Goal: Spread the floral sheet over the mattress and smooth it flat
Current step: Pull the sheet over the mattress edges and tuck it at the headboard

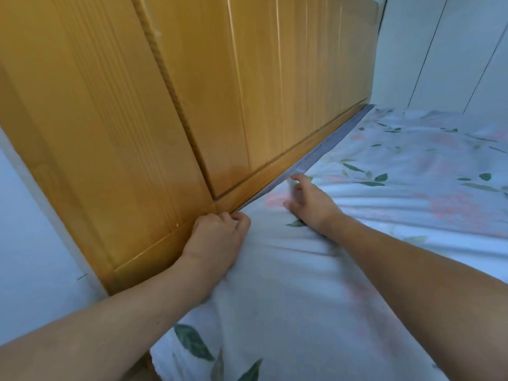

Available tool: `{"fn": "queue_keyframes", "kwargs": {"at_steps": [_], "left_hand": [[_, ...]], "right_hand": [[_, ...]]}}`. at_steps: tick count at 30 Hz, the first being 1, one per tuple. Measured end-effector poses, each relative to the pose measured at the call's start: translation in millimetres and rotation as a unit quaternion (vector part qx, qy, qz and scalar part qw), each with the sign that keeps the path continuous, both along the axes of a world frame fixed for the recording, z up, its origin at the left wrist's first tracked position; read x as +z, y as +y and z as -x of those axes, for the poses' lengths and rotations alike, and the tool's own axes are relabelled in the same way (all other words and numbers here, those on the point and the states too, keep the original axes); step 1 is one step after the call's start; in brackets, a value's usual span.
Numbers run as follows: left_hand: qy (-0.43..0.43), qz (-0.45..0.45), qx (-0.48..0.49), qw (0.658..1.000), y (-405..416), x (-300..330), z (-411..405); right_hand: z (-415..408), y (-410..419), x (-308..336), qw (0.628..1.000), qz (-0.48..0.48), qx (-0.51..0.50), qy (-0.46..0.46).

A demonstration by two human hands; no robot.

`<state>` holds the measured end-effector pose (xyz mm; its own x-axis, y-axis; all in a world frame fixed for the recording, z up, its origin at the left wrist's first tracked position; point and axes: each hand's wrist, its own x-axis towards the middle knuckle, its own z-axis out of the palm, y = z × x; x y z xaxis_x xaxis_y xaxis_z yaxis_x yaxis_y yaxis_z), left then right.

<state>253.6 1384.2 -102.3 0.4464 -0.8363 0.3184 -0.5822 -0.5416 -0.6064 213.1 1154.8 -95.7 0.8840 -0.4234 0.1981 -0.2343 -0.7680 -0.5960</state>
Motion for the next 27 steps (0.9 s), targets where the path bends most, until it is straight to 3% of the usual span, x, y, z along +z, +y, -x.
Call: {"fn": "queue_keyframes", "kwargs": {"at_steps": [1,3,7,9,11,13,16,18,23,27], "left_hand": [[-0.010,0.019,-0.022,1.000,-10.8,-0.1,0.6],[0.051,0.039,-0.071,0.995,-39.2,5.1,8.1],[0.290,0.083,-0.133,0.944,-104.5,3.8,13.0],[0.378,0.037,-0.097,0.920,-120.2,-11.9,0.4],[0.414,0.034,-0.039,0.909,-129.7,-23.7,-17.5],[0.405,0.059,0.003,0.912,-141.7,-30.1,-32.4],[0.282,0.126,0.007,0.951,-177.5,-25.6,-41.7],[0.233,0.178,-0.023,0.956,-210.4,-15.2,-50.1],[0.302,0.224,-0.026,0.926,-280.4,-7.4,-92.9],[0.277,0.185,-0.043,0.942,-313.0,-26.4,-97.9]], "right_hand": [[7.2,-15.8,4.7,0.998,0.048,-0.025,0.019],[20.4,-46.5,4.8,0.985,0.123,-0.089,0.081],[38.4,-87.9,-13.1,0.956,0.158,-0.152,0.192],[39.2,-97.0,-21.9,0.949,0.171,-0.141,0.225],[35.5,-108.8,-23.2,0.943,0.181,-0.124,0.251],[31.4,-120.6,-19.8,0.943,0.173,-0.118,0.260],[26.0,-136.9,-23.7,0.947,0.154,-0.117,0.257],[25.3,-139.0,-36.8,0.939,0.194,-0.112,0.261],[23.0,-134.5,-61.5,0.933,0.240,-0.116,0.241],[19.1,-143.5,-67.9,0.935,0.241,-0.121,0.231]]}}
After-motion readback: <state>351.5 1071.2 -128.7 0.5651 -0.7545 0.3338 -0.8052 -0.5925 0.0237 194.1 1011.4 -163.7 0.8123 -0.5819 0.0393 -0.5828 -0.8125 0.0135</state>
